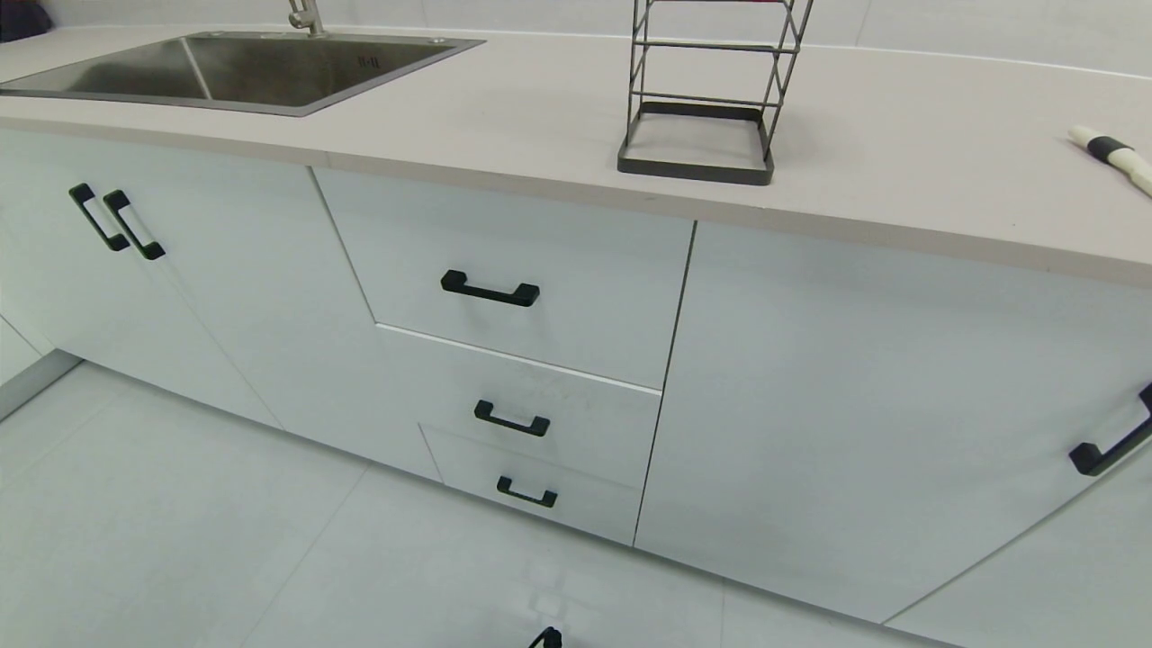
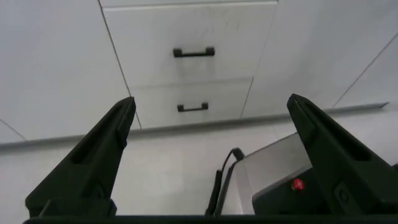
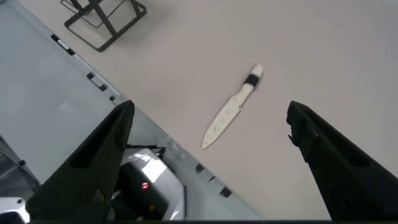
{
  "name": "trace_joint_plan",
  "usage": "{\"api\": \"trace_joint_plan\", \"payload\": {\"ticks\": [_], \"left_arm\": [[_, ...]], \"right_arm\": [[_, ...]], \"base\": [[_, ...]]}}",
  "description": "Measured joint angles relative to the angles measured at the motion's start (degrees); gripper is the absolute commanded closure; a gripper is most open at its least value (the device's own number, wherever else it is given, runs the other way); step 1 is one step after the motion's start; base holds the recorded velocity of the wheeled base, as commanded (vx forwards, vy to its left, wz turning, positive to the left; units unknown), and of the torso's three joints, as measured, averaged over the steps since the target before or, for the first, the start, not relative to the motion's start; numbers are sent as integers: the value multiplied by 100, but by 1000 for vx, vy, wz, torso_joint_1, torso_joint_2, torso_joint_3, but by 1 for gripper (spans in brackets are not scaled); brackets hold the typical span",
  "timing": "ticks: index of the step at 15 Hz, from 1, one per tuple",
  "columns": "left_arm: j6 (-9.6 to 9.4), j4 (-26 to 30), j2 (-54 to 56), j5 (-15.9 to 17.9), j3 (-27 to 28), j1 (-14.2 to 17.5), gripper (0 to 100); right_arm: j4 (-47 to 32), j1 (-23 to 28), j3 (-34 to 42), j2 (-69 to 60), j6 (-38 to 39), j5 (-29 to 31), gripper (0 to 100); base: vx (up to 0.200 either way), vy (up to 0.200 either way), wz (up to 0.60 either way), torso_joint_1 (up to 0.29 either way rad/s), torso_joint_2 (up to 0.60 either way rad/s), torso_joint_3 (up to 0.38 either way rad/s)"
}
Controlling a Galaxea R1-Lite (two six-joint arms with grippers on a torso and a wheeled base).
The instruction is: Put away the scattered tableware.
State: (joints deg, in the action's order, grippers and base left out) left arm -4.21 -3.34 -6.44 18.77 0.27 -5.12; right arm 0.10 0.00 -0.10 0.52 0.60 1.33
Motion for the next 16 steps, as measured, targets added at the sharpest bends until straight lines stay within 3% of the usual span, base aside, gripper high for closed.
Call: {"api": "trace_joint_plan", "payload": {"ticks": [2,3,6,10,14,16], "left_arm": [[9,157,90,-936,-11,30,0],[35,332,134,-1231,-11,140,0],[167,334,338,-1270,-13,374,0],[202,334,611,-1487,-16,502,0],[216,334,655,-1487,-17,512,0],[221,336,655,-1446,-17,512,0]], "right_arm": [[-2,0,0,0,0,0,0],[-2,0,0,0,0,0,0],[-2,0,0,0,-5,0,0],[-2,0,0,0,-2,0,0],[0,0,0,0,-6,-2,0],[-2,0,0,0,-6,-2,0]], "base": [[0,0,0,0,0,0],[0,0,0,0,0,0],[0,0,0,0,0,0],[0,0,0,0,0,0],[0,0,-600,5,4,2],[0,0,0,0,0,0]]}}
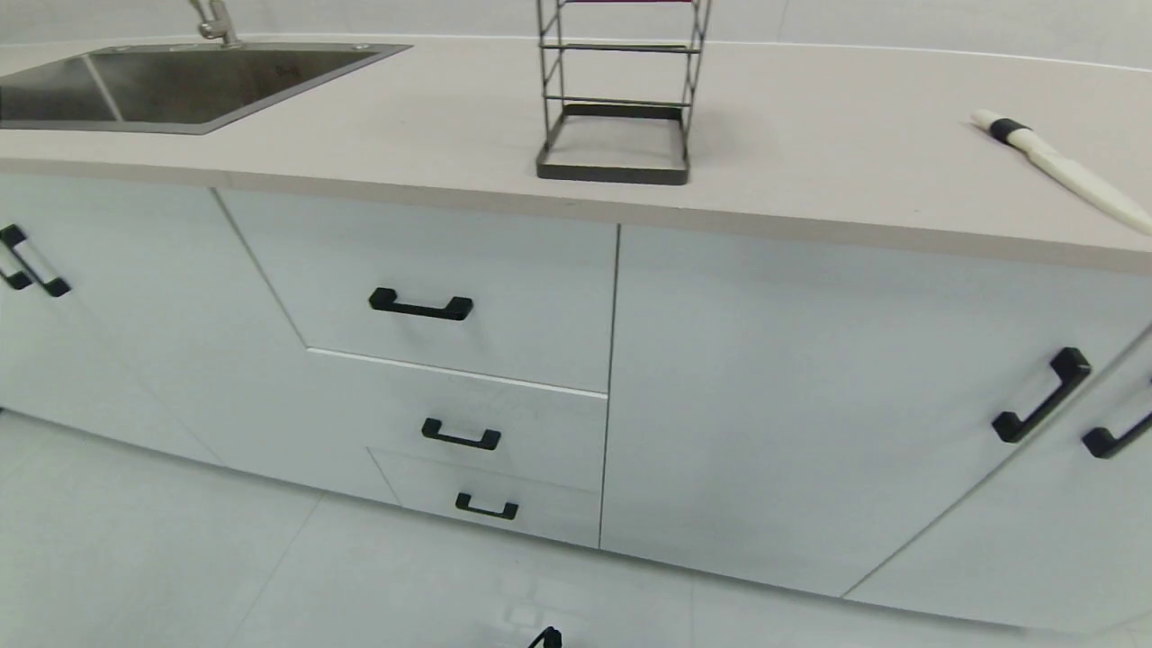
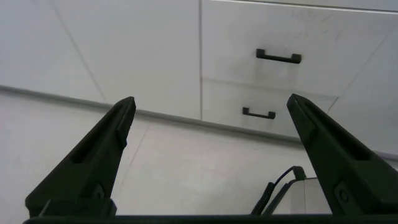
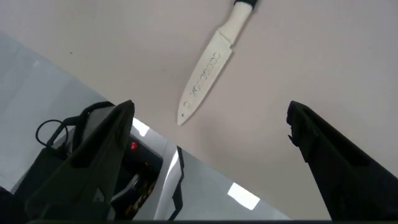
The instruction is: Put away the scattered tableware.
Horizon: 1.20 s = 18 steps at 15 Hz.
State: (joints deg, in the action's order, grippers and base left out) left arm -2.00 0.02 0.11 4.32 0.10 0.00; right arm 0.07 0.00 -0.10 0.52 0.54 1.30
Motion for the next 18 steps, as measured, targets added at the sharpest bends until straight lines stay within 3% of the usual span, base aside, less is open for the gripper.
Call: {"api": "trace_joint_plan", "payload": {"ticks": [4,15,18], "left_arm": [[15,-2,0,20,-2,0,0],[17,-2,0,24,-2,-7,0],[15,-7,0,24,0,-2,0]], "right_arm": [[-2,0,0,2,-2,-11,0],[0,-5,0,2,-7,-11,0],[6,-5,0,0,-7,-41,0]], "base": [[0,0,-450,2,-1,5],[0,0,0,4,-5,-2],[0,0,0,185,-111,-56]]}}
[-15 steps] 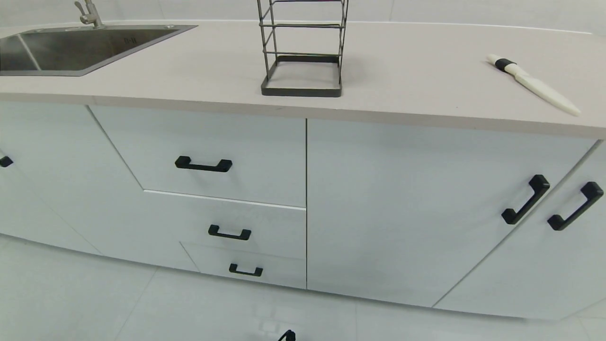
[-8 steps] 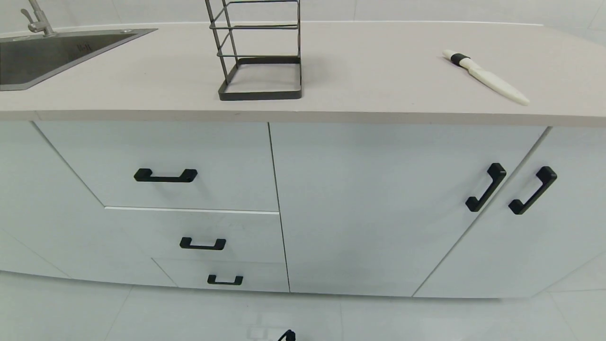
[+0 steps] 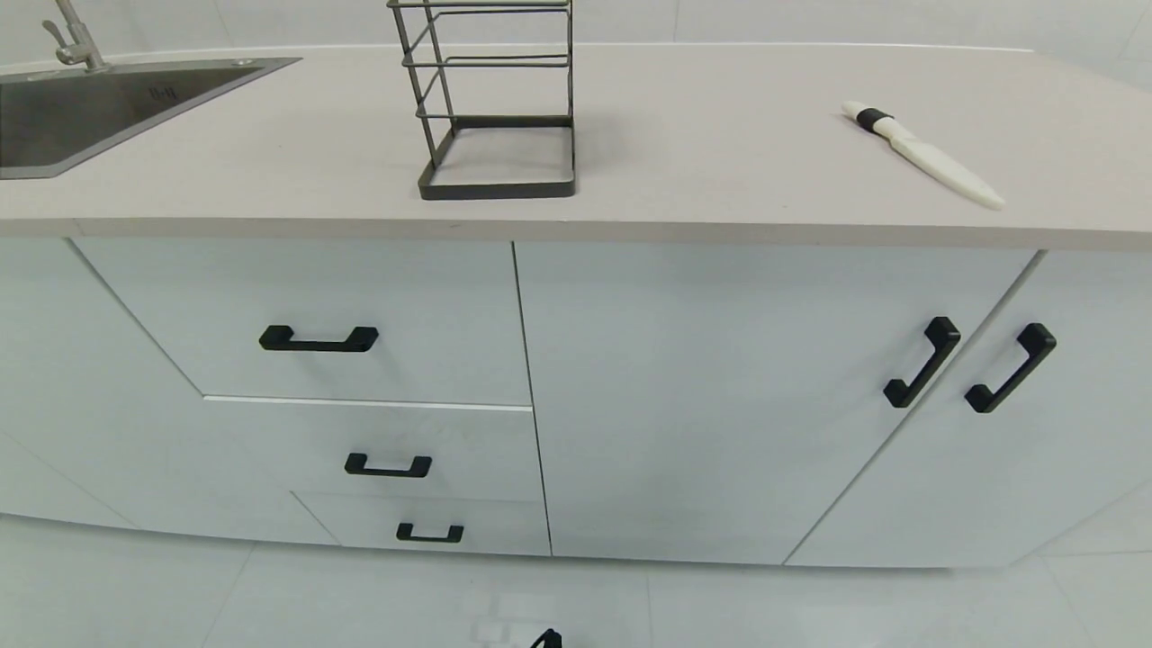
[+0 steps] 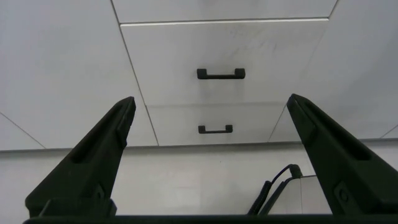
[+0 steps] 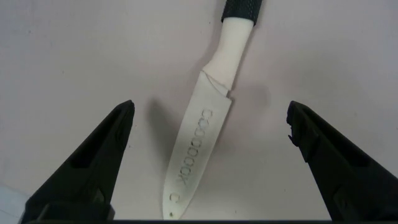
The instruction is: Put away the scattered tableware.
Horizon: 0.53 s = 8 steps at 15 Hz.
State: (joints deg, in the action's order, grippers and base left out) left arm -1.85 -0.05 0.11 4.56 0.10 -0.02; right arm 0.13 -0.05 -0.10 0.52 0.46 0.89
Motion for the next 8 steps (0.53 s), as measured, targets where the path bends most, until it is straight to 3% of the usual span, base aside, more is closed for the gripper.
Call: {"api": "trace_joint_plan", "payload": {"ticks": [3,8], "left_arm": [[55,10,-4,1,0,-7,0],[79,0,-6,9,0,-5,0]], "right_arm": [[-13,-5,0,2,-2,-2,0],[-4,-5,0,2,-2,0,0]], "base": [[0,0,0,255,-194,-204],[0,0,0,207,-605,-205]]}}
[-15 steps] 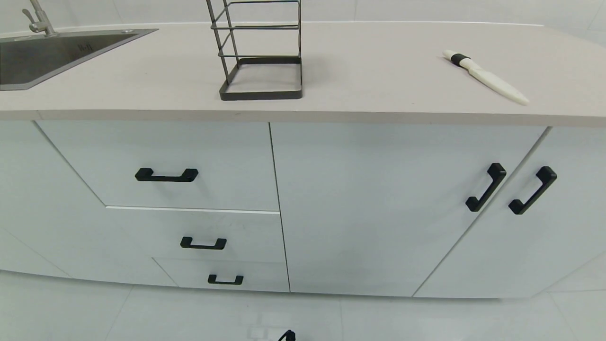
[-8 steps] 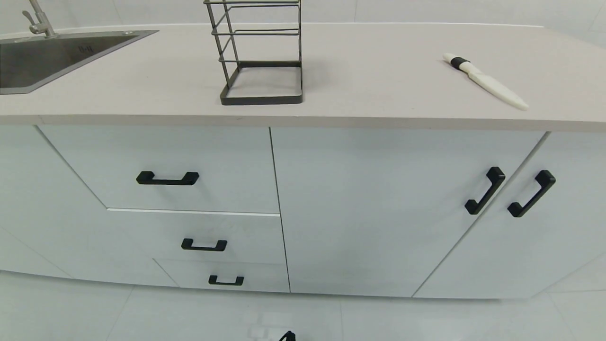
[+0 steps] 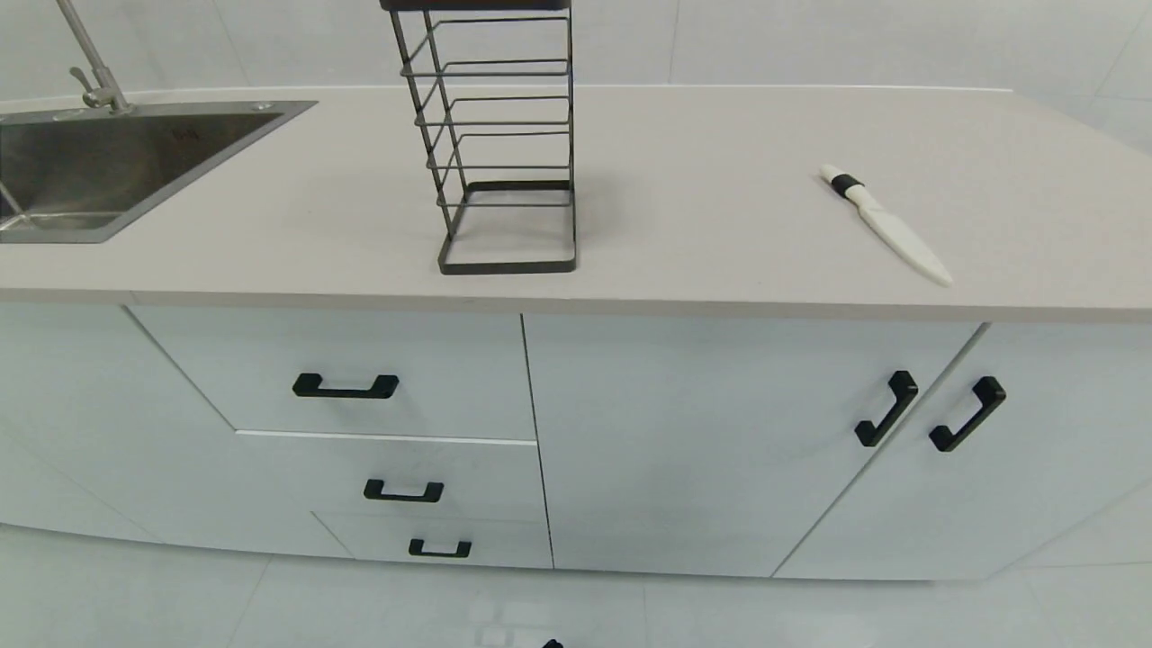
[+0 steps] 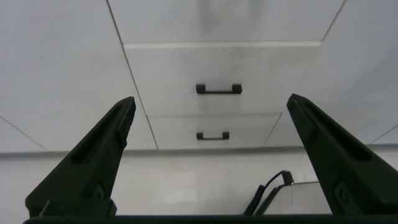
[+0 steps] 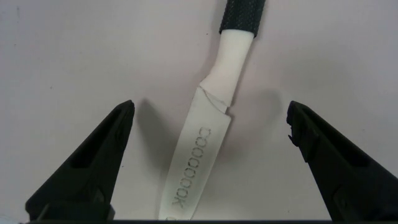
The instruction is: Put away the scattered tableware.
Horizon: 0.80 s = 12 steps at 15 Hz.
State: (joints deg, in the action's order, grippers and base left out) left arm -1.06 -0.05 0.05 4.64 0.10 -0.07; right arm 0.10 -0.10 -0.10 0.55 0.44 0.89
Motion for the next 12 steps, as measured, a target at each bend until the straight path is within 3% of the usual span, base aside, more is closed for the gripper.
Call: {"api": "trace_joint_plan", "payload": {"ticks": [5,12], "left_arm": [[-5,2,2,2,0,-2,0],[0,5,0,11,0,-2,0]], "right_arm": [[0,2,0,0,0,0,0],[-2,0,0,0,0,0,0]], "base": [[0,0,0,152,-486,-222],[0,0,0,343,-496,-235]]}}
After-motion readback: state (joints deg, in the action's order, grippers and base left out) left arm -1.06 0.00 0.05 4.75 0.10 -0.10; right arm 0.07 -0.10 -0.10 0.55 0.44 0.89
